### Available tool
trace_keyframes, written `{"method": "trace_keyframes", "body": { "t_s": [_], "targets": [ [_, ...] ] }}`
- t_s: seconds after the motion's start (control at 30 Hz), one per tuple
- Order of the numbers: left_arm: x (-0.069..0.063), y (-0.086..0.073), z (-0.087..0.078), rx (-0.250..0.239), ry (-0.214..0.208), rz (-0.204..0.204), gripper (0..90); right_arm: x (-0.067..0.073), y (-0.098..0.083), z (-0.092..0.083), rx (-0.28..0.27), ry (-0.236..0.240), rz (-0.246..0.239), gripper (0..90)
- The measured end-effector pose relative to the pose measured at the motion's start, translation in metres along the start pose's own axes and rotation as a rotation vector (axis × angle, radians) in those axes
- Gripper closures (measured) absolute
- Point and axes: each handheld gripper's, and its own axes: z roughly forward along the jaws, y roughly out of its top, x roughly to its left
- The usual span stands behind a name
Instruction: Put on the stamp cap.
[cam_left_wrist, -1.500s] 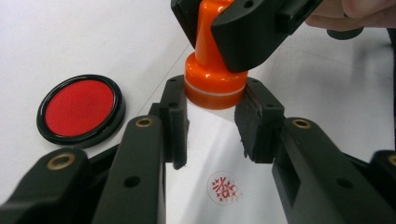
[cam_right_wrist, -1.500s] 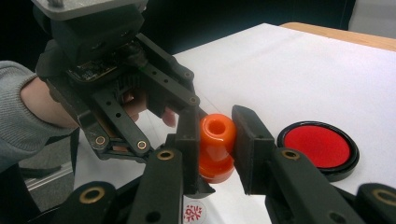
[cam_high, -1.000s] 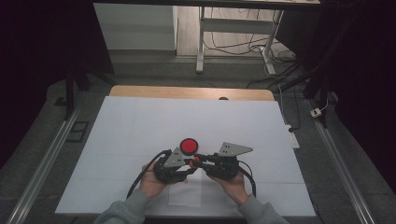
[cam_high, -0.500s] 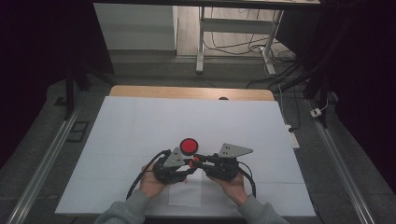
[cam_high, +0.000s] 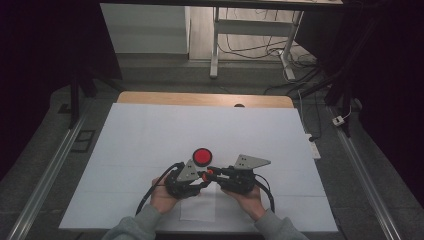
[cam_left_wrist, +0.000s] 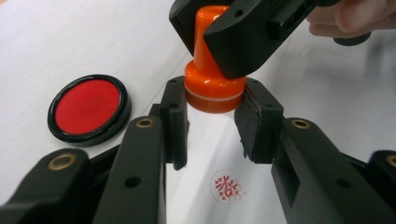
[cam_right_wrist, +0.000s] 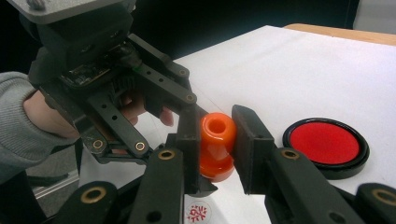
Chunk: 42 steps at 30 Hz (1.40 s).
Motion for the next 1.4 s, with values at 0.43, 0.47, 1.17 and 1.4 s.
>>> {"method": "trace_keyframes", "body": {
  "t_s": [0.43, 0.47, 1.17, 1.4],
  "targets": [
    [0.0008, 0.0, -0.0001, -0.002, 0.003, -0.008, 64.9, 0.0019, 0.0019, 0.0008, 0.01, -0.019, -0.015, 72.6],
    [0.0013, -0.0001, 0.0, -0.002, 0.0, -0.012, 64.9, 0.0021, 0.0024, 0.0011, 0.011, -0.021, -0.012, 72.6],
    [0.0022, -0.0008, 0.0034, 0.008, -0.005, -0.017, 60.5, 0.0021, 0.0029, 0.0021, 0.024, -0.032, -0.026, 72.5],
    [0.0034, -0.0013, 0.0046, 0.021, -0.017, -0.02, 53.2, 0.002, 0.0035, 0.0014, 0.02, -0.032, -0.026, 72.5]
  ]
}}
